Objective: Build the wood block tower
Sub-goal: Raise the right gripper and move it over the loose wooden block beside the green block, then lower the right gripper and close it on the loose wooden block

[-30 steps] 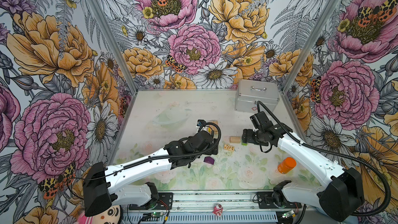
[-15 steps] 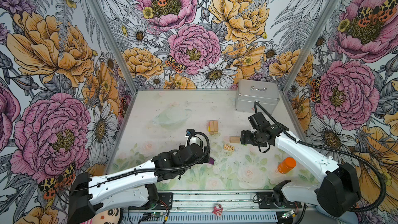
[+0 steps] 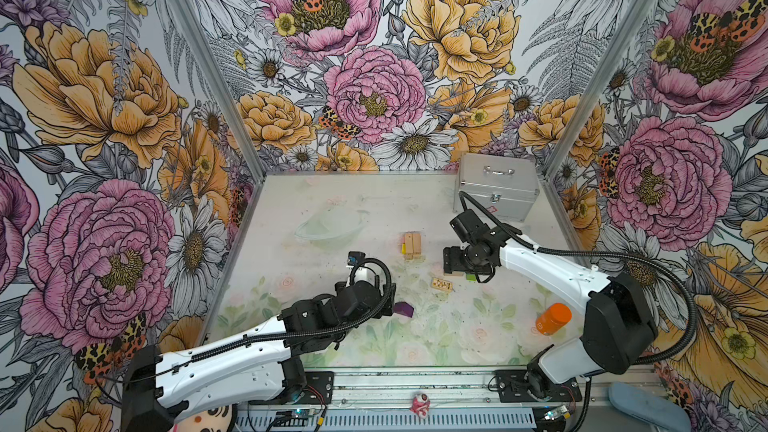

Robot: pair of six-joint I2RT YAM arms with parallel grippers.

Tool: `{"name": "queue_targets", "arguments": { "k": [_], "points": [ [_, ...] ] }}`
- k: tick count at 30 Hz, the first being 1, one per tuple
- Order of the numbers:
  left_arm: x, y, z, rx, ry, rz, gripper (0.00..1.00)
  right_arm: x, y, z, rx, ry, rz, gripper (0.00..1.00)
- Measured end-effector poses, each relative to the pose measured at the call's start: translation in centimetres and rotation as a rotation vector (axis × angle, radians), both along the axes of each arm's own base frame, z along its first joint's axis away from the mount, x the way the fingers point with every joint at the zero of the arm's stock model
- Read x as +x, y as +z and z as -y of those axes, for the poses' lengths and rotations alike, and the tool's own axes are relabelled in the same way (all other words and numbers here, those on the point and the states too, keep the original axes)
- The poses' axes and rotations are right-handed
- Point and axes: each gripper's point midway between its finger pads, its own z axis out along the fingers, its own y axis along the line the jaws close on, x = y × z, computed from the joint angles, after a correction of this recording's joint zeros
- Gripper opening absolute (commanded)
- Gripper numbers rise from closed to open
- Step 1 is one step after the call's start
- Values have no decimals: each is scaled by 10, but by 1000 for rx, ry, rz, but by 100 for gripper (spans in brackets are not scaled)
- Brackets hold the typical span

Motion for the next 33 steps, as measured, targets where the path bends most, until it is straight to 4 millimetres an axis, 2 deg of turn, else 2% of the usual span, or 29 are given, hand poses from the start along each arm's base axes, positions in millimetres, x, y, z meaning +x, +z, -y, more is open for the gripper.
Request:
{"name": "queue_targets", "arguments": {
  "k": [5, 15, 23, 33],
  "points": [
    [3, -4, -14, 2, 29, 3, 99, 7, -13, -6, -31, -2, -30, 85],
    [9, -5, -28, -7, 58, 6, 99, 22, -20, -14, -45, -8, -39, 85],
    [9, -12, -30, -1, 55, -14, 99, 24, -39, -12, -86, -8, -78, 85],
    [13, -18, -28, 14, 51, -29, 99, 26, -51, -7, -115, -15, -103, 85]
  ]
}}
